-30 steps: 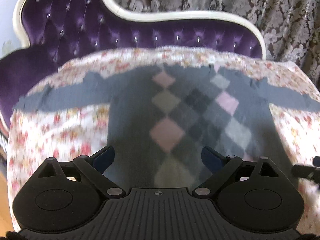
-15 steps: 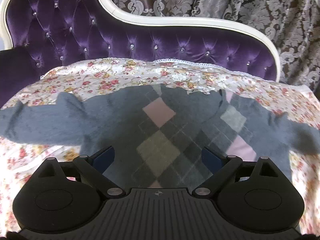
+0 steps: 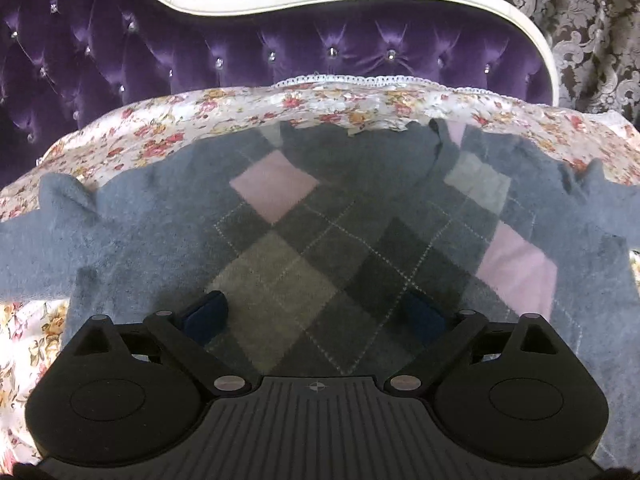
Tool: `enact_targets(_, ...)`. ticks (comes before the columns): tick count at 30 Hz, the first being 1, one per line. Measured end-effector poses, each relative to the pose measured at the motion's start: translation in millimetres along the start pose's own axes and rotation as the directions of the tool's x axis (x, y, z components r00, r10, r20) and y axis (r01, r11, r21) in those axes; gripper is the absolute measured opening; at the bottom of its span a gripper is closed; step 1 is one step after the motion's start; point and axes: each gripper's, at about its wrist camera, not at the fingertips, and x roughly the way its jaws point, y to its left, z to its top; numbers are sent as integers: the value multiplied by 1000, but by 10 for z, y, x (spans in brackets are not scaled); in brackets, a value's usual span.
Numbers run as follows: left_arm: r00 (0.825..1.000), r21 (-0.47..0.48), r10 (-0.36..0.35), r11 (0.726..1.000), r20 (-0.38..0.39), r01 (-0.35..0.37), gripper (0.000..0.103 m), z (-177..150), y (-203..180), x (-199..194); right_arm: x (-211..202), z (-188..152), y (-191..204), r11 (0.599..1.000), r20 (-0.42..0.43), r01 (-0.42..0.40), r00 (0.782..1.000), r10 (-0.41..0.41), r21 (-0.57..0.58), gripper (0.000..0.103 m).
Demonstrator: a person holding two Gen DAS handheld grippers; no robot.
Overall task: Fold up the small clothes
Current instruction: 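Move the right tool to the sweater's sleeve cuff and grasp it, then lift the sleeve with the right tool and fold it across the sweater body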
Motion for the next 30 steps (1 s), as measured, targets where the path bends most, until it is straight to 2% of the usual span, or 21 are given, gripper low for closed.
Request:
enact_targets(2, 1000, -14, -12, 1000, 17, 12, 101, -45, 37, -10, 27, 45, -117, 999, 6, 3, 1000, -3, 34, 56)
enact_targets(4, 1000, -16, -16, 1000, 22, 16, 103, -71, 64, -14, 44, 77, -215, 997, 10, 17, 1000, -18, 70, 54)
enact_targets(9, 1000, 2, 3, 1000, 15, -3, 103, -37, 6, 26, 47, 75, -416, 988, 11, 49, 999, -52, 144, 54)
enact_targets(14, 1000, 1, -2, 1000, 16, 2, 103, -44, 14, 44, 173, 18, -555, 971, -32, 43, 999, -36, 234, 54)
enact_targets(18, 1000, 1, -2, 1000, 18, 2, 103, -45, 15, 40, 253, 3, -572, 964, -18, 34, 999, -31, 264, 54)
enact_targets(19, 1000, 1, -1, 1000, 20, 1, 103, -48, 14, 41, 272, 12, -556, 965, -13, 34, 999, -32, 260, 48)
enact_targets(20, 1000, 1, -1, 1000, 21, 1, 103, -46, 13, 42, 293, 22, -544, 965, -13, 39, 999, -37, 257, 33)
enact_targets(22, 1000, 0, -2, 1000, 19, 2, 103, -42, 15, 48, 341, 35, -526, 964, -26, 56, 998, -51, 260, 11)
enact_targets(26, 1000, 0, -3, 1000, 18, 3, 103, -50, 13, 48, 250, 93, -341, 979, 4, 66, 998, -68, 191, 10)
enact_targets(30, 1000, -6, -6, 1000, 23, 6, 103, -53, 13, 48, -59, 301, 100, 994, 44, -37, 998, 32, 107, 10)
